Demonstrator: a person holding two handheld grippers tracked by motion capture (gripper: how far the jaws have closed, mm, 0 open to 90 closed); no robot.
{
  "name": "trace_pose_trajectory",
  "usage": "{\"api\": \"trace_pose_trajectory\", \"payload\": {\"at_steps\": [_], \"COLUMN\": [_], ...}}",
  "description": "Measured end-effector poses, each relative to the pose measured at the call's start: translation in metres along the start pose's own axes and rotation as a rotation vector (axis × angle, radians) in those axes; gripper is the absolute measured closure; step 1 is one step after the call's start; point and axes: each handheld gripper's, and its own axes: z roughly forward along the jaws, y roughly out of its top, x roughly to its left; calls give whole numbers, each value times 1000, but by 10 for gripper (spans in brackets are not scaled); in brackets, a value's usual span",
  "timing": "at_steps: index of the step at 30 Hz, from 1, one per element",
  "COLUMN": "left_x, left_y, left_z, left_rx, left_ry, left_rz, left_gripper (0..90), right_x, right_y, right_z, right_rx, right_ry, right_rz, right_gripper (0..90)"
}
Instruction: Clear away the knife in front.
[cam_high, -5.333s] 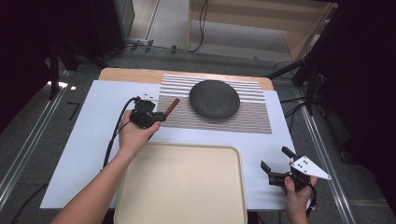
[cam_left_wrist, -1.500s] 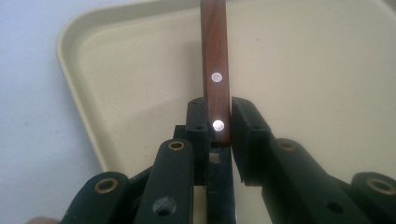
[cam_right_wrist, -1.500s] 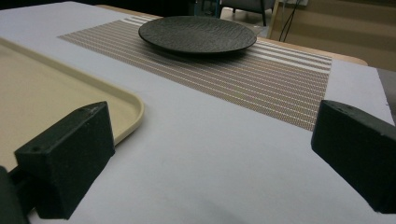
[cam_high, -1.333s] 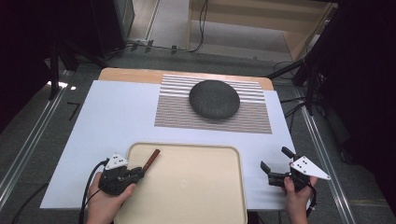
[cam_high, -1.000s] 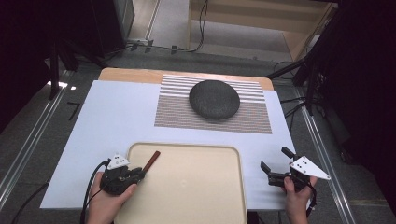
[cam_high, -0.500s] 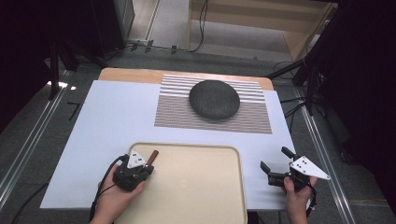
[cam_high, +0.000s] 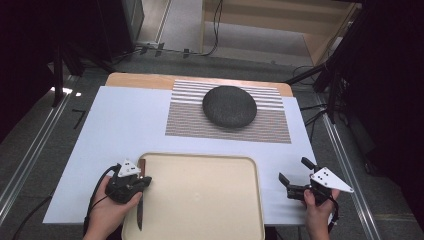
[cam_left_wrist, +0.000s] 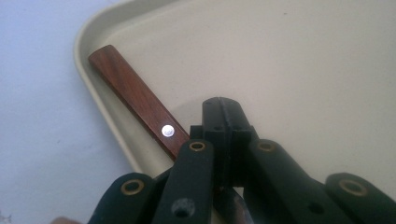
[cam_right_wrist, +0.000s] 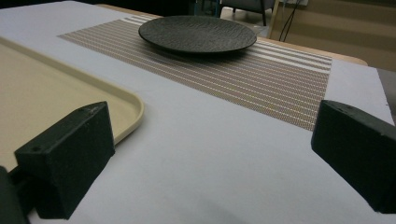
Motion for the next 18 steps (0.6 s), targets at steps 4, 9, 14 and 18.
{"api": "trace_pose_trajectory", "payload": {"at_steps": [4,9,14,18], "left_x": [5,10,8,8], "left_y": [-1,-3,-4,-3], "left_z": [-1,-1,-2,-8], "left_rx": [-8,-21,-70,-145], "left_ry": [-1,-8,-27,-30], "left_rz": [-12,-16,12,25], "left_gripper": [896,896,761,615], "right_x": [0,0,0,0], "right_y": [0,0,0,0], "right_z": [0,0,0,0], "right_rx": [0,0,-1,-2], "right_ry": [0,2,2,4], "right_rz": [0,-3,-3,-6], "right_gripper": [0,0,0,0]}}
